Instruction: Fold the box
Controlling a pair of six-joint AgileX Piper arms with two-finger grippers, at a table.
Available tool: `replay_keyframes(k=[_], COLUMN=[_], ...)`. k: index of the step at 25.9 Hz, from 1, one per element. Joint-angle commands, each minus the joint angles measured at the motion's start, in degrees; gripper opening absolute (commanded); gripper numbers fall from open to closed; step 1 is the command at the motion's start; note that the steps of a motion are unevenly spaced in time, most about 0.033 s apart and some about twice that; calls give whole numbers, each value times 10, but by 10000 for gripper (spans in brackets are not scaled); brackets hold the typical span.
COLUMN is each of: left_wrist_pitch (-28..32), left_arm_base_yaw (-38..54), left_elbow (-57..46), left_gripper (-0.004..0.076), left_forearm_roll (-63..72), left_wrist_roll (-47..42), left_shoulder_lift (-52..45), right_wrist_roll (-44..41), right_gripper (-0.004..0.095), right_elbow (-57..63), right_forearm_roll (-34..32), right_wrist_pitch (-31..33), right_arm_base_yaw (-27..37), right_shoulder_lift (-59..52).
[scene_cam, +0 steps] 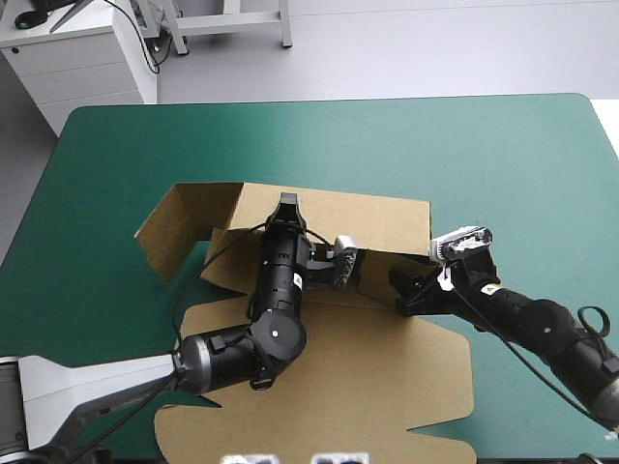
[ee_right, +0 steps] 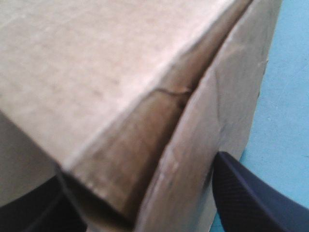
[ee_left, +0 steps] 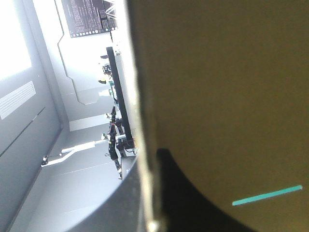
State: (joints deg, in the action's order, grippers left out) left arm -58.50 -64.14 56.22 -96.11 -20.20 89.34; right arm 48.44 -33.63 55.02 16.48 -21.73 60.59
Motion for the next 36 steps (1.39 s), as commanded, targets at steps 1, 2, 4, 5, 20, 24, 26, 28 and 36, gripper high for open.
replay_keyframes(k=[1,2,4,5,20,24,26,28,36], left_wrist_pitch=[-25,-25,-25,-25,-24,-10,-8,-13,-48], left_arm_base_yaw=[0,0,0,0,0,0,0,-2,-47], left_elbow=[13,13,13,13,13,18,18,18,19], left_gripper=[-8,-8,-8,-8,159,428,462,465,464], left_forearm_roll=[-60,-60,-60,-60,-74,-89,-89,-89,-89], left_wrist_roll=[-5,-5,-5,-5,-21,-49,-66,-60,-18], left_shoulder_lift=[-24,-24,-24,-24,-24,-24,-24,-24,-24], right_wrist_roll=[-1,-1,-1,-1,-22,-36,-77,-127,-262], right_gripper=[494,440,268,157,-13,-13,-13,-13,-13], right_elbow=[-15,-15,-15,-15,-34,-69,-87,-110,-209], right_forearm_roll=[19,25,33,42,41,23,-18,-76,-242], right_wrist_pitch=[-31,-32,-33,-31,-5,-5,-5,-2,10], right_arm_base_yaw=[-1,-1,-1,-1,1,1,1,1,1], right_shoulder_lift=[13,20,28,31,31,58,80,109,183])
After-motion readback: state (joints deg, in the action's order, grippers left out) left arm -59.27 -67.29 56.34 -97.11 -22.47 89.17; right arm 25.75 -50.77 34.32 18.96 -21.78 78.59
